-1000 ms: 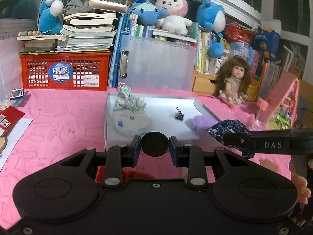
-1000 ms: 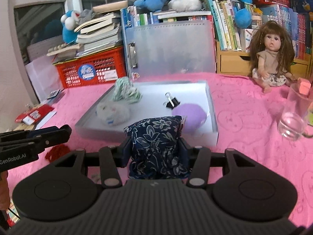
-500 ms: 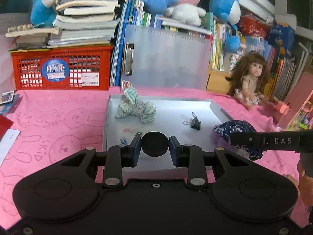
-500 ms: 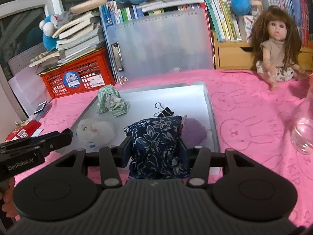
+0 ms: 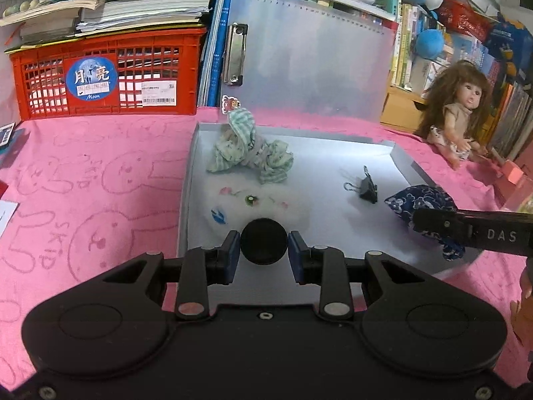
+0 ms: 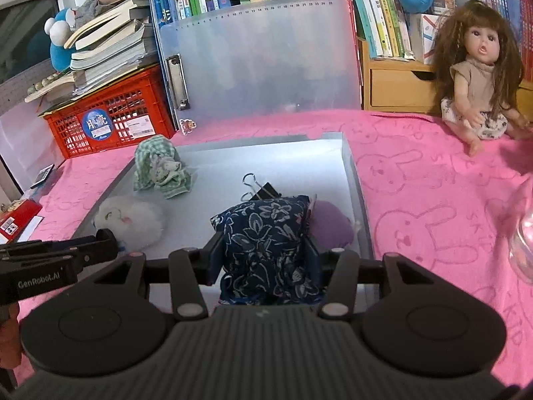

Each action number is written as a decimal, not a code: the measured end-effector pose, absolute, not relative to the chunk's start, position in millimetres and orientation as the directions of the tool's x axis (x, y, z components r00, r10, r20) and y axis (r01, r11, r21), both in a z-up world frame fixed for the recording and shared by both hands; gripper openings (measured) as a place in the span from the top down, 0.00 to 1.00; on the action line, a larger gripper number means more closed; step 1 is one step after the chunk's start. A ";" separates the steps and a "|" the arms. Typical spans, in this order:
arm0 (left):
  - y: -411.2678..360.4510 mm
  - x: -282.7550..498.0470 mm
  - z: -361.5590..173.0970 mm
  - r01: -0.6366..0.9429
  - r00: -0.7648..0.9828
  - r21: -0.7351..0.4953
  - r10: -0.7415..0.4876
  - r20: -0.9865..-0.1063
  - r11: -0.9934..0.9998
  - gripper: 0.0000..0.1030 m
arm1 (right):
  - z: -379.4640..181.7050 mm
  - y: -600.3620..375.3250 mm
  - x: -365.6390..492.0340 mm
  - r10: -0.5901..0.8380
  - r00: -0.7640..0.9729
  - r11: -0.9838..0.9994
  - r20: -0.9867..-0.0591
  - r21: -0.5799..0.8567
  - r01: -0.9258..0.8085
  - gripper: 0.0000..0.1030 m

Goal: Organize objects
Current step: 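Lower the pouch and black lid into the box lid and open both grippers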

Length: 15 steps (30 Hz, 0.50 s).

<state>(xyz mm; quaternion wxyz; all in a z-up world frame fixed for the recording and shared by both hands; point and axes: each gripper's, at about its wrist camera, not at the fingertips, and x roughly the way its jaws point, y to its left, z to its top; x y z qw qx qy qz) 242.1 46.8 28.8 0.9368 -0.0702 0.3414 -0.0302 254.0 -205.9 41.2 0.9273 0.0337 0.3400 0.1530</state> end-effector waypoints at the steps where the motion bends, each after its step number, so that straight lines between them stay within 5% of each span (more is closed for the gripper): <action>1: 47.2 245.5 28.8 0.007 0.764 -0.150 -0.102 -0.637 0.989 0.71 | 41.5 -205.4 256.2 0.306 0.722 0.951 -0.621 0.165 -0.261 0.48; 15: 48.2 275.7 21.4 -0.028 0.750 -0.121 -0.059 -0.659 0.992 0.71 | 38.0 -200.8 290.0 0.259 0.730 0.963 -0.632 0.108 -0.249 0.48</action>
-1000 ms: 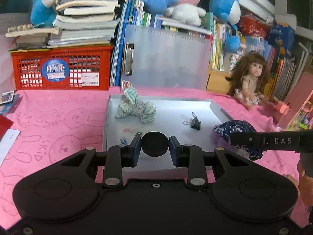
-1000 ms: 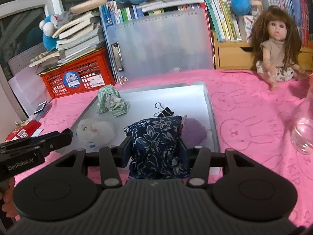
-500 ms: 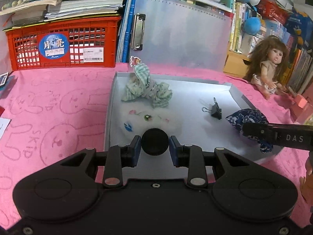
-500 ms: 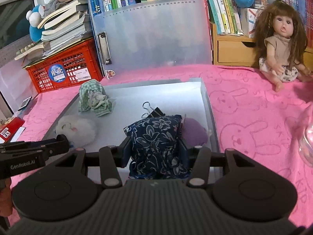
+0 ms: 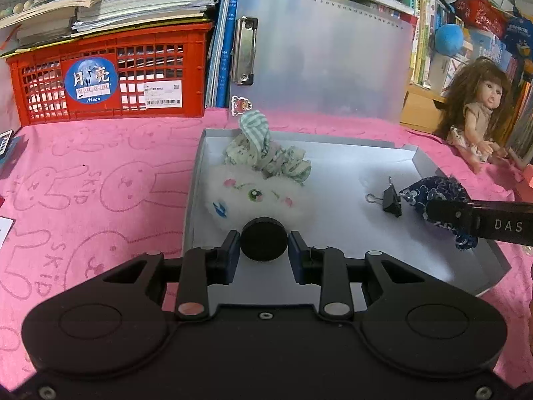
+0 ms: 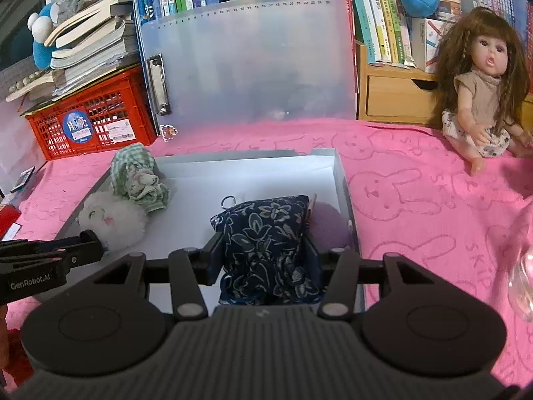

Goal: Organize objects
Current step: 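Lower the pouch and black lid into the box lid and open both grippers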

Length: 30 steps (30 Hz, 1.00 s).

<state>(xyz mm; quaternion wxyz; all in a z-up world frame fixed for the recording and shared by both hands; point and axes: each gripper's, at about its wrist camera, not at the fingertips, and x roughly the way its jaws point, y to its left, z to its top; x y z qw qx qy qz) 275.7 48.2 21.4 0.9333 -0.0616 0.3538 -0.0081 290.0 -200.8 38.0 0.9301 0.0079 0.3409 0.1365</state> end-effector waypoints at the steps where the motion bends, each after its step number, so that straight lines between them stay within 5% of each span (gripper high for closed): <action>1: 48.0 277.4 20.2 -0.032 0.748 -0.118 -0.055 -0.662 0.992 0.71 | 37.6 -199.4 291.9 0.254 0.732 0.963 -0.632 0.096 -0.251 0.48; 12: 46.1 282.0 16.5 -0.033 0.746 -0.103 -0.044 -0.665 0.994 0.71 | 41.3 -185.6 282.1 0.382 0.680 0.918 -0.626 0.176 -0.354 0.48; 30: 46.0 282.8 15.3 -0.019 0.732 -0.102 -0.056 -0.679 0.995 0.69 | 19.8 -179.3 280.6 0.370 0.642 0.919 -0.671 0.165 -0.357 0.41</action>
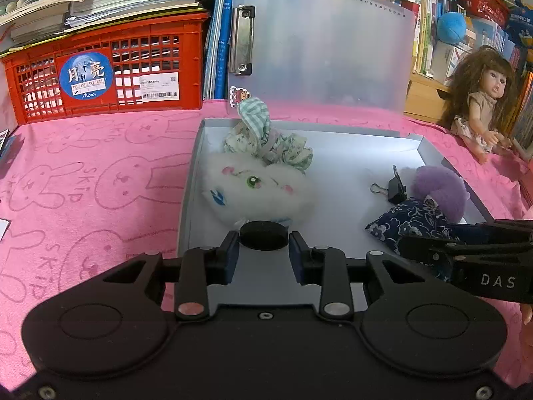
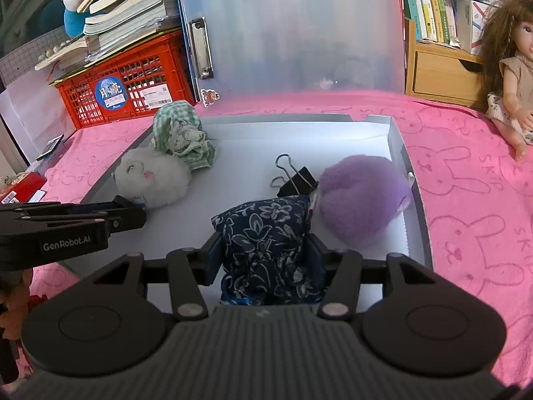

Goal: Organize objects
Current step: 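Lower the pouch and black lid into the box lid and open both grippers, then move both grippers back to the table toward the red scrunchie and white bow clip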

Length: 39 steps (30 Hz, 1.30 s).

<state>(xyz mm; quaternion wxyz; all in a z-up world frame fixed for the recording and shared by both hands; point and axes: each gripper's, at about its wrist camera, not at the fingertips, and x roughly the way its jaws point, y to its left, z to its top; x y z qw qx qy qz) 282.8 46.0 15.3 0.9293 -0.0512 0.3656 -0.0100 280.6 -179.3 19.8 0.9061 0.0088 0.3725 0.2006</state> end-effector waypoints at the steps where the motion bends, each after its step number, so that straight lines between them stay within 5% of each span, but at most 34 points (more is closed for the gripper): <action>1: 45.7 281.9 15.9 -0.020 0.735 -0.100 -0.053 -0.676 0.995 0.65 | 20.3 -180.3 280.0 0.373 0.644 0.919 -0.669 0.170 -0.355 0.32; 8: 39.4 266.8 31.4 0.019 0.772 -0.069 -0.059 -0.633 0.997 0.47 | 33.1 -186.5 268.8 0.387 0.665 0.917 -0.638 0.188 -0.353 0.24; 17: 38.5 233.1 57.6 0.054 0.807 -0.076 -0.089 -0.584 0.996 0.37 | 55.0 -199.6 240.1 0.412 0.699 0.908 -0.585 0.202 -0.366 0.23; 39: 31.9 127.8 52.0 0.100 0.839 -0.029 -0.100 -0.535 0.995 0.31 | 50.6 -200.4 152.4 0.482 0.695 0.861 -0.533 0.141 -0.489 0.18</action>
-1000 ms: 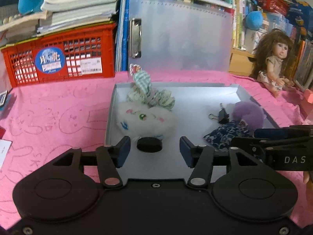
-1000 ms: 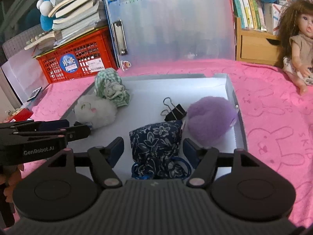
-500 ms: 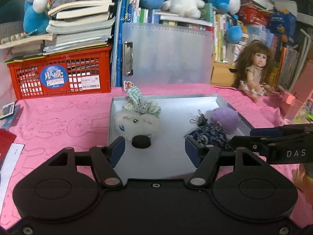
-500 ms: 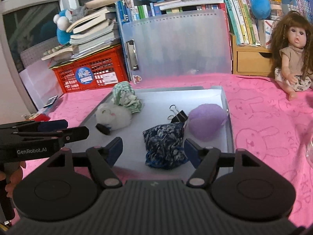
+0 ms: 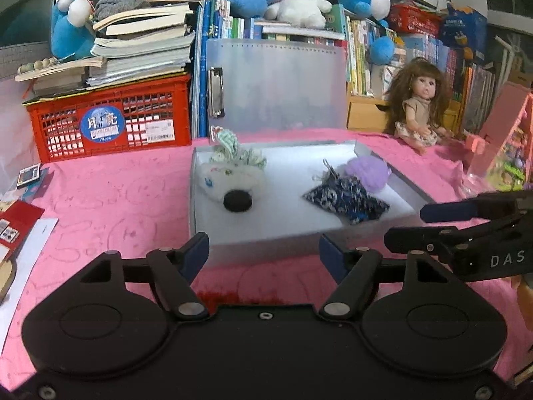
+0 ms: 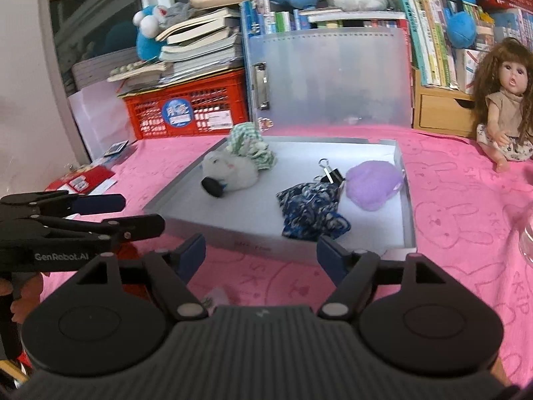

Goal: Organize objects
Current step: 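Move both grippers back to the table toward the red scrunchie and white bow clip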

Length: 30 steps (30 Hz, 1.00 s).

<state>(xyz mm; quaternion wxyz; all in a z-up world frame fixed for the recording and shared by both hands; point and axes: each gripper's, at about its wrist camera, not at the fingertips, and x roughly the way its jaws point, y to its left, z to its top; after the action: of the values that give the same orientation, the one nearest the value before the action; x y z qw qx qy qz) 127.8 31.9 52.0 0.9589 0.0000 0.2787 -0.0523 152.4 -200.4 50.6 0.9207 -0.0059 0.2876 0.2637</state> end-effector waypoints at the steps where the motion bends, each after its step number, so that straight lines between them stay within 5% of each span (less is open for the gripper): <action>1: 31.7 124.2 50.0 0.101 0.839 -0.021 -0.096 -0.536 0.995 0.30 | 49.8 -198.5 149.1 0.481 0.696 0.859 -0.534 0.126 -0.497 0.17; 8: 31.9 104.3 41.9 0.102 0.847 0.007 -0.083 -0.525 0.995 0.21 | 41.5 -185.3 133.1 0.493 0.677 0.832 -0.546 0.069 -0.550 0.14; 30: 48.2 88.0 21.0 0.063 0.832 -0.044 -0.077 -0.549 0.997 0.15 | 14.7 -149.0 114.6 0.496 0.615 0.761 -0.614 -0.034 -0.648 0.10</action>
<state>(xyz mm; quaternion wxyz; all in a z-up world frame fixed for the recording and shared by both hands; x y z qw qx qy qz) 88.0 48.2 21.0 0.9571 -0.0120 0.2871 -0.0366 114.6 -149.0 14.7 0.8894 -0.1272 0.2991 0.3214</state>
